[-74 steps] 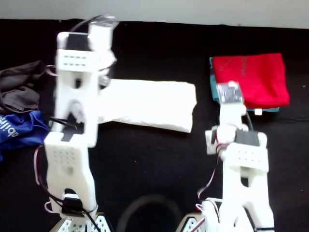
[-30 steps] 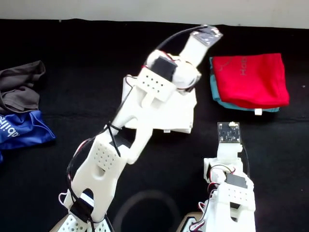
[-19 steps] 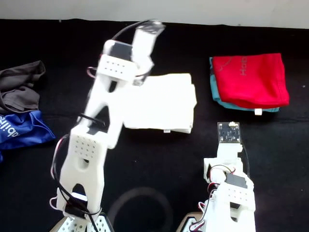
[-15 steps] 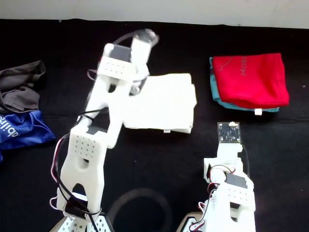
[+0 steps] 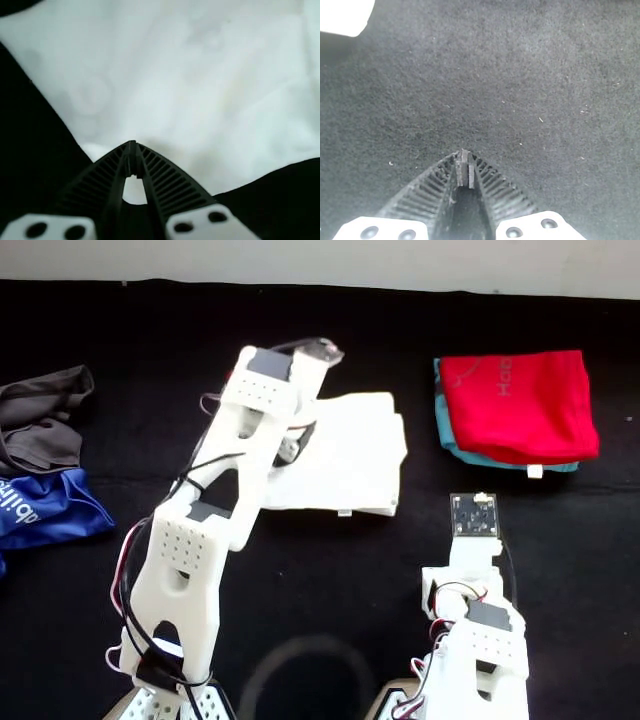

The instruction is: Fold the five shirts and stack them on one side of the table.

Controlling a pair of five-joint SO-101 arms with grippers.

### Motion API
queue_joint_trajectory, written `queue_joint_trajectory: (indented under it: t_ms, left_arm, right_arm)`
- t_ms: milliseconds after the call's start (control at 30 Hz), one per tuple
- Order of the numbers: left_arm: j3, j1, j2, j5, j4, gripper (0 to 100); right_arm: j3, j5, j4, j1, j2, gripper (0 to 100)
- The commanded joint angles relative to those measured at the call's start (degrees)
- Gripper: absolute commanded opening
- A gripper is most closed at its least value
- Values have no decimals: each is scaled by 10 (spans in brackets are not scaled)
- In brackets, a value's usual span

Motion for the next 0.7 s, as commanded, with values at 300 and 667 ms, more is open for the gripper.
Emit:
queue_joint_trajectory:
  t_ms: [300,667]
  left_arm:
    - [-72,-74,65,4,-135,9]
    - [-218,-80,136,4,-106,9]
  right_arm:
    - [-133,4,175,12,3,6]
    - [-519,3,399,-30,10,6]
